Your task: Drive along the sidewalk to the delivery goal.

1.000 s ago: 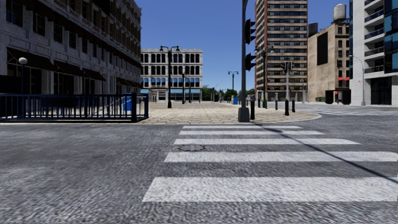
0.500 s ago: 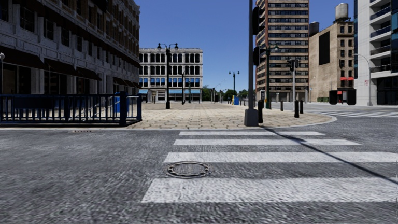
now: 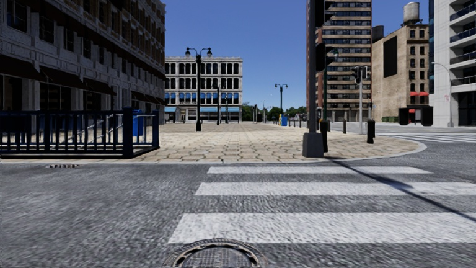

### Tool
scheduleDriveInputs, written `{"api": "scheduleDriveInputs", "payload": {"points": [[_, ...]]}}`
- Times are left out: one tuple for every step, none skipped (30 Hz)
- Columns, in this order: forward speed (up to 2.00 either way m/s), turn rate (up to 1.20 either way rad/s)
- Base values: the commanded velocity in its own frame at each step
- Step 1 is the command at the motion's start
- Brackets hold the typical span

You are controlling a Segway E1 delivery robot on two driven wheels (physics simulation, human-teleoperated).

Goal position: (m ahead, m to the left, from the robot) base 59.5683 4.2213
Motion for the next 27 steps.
{"api": "scheduleDriveInputs", "payload": {"points": [[2.00, 0.00], [2.00, 0.00], [2.00, 0.00], [2.00, 0.00], [2.00, 0.00], [2.00, 0.00], [2.00, 0.00], [2.00, 0.00], [2.00, 0.00], [2.00, 0.00], [2.00, 0.00], [2.00, 0.00], [2.00, 0.00], [2.00, 0.00], [2.00, 0.00], [2.00, 0.00], [2.00, 0.00], [2.00, 0.00], [2.00, 0.00], [2.00, 0.00], [2.00, 0.00], [2.00, 0.00], [2.00, 0.00], [2.00, 0.00], [2.00, 0.00], [2.00, 0.00], [2.00, 0.00]]}}
